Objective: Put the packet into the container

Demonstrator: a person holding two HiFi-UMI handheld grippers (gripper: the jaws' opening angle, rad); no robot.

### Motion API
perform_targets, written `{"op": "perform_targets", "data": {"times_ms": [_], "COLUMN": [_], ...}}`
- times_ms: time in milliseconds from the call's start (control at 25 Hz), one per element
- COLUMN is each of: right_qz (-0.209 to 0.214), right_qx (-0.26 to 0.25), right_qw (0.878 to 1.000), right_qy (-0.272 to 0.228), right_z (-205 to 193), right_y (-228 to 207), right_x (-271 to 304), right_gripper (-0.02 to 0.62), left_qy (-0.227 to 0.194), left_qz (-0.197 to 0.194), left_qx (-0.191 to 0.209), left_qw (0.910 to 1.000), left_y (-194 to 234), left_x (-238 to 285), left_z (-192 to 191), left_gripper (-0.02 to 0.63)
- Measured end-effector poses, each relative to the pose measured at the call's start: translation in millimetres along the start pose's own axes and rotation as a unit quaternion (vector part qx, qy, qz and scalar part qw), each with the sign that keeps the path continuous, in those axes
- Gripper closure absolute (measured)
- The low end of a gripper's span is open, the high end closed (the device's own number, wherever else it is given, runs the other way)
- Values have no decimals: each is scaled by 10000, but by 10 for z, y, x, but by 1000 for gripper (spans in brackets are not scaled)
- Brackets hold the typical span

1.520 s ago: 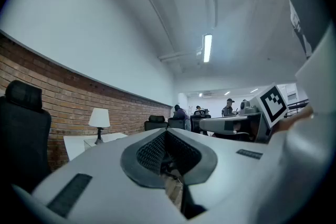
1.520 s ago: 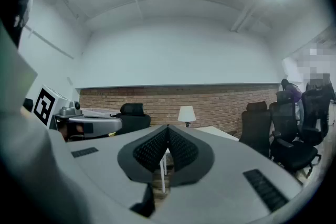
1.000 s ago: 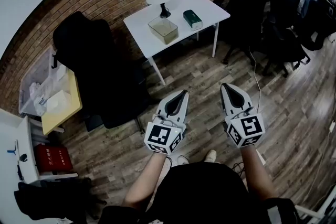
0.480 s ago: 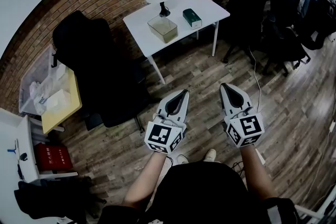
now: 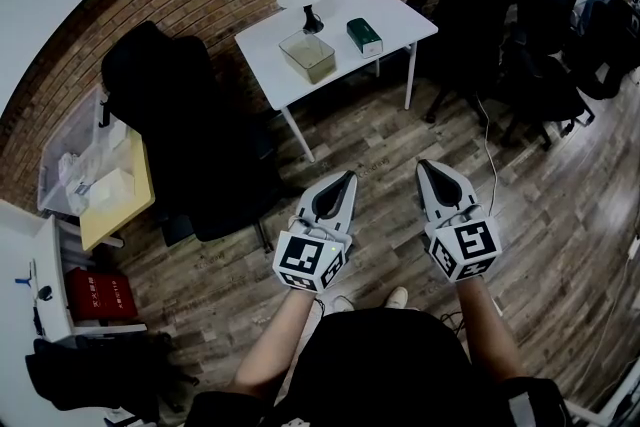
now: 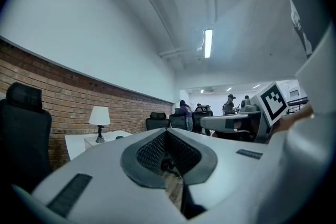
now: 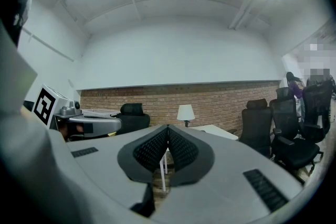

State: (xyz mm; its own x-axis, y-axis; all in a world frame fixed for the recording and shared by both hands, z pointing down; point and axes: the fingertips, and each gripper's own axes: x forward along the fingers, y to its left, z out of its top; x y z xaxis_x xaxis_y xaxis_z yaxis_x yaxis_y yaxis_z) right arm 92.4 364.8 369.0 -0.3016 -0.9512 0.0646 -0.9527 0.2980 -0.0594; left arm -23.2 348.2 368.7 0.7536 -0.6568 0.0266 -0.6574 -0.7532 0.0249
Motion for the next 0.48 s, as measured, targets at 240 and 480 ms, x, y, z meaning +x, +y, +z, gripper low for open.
{"op": "perform_targets", "data": {"times_ms": [240,480], "right_qz": [166,355], "right_qx": [-24,39], "right_qw": [9998,9992], "right_qy": [47,151], "right_z": [-79,-207], "right_y": [-248,-413], "right_x": [-79,-64], "right_gripper": [591,591], "left_qy": [13,117], "left_qz": [139,429], "left_qx": [109,184], "left_qw": [9998,9988], "left_y": [-158,-128], "left_x": [183,260], "left_z": [-55,-109], "left_gripper": [601,601]}}
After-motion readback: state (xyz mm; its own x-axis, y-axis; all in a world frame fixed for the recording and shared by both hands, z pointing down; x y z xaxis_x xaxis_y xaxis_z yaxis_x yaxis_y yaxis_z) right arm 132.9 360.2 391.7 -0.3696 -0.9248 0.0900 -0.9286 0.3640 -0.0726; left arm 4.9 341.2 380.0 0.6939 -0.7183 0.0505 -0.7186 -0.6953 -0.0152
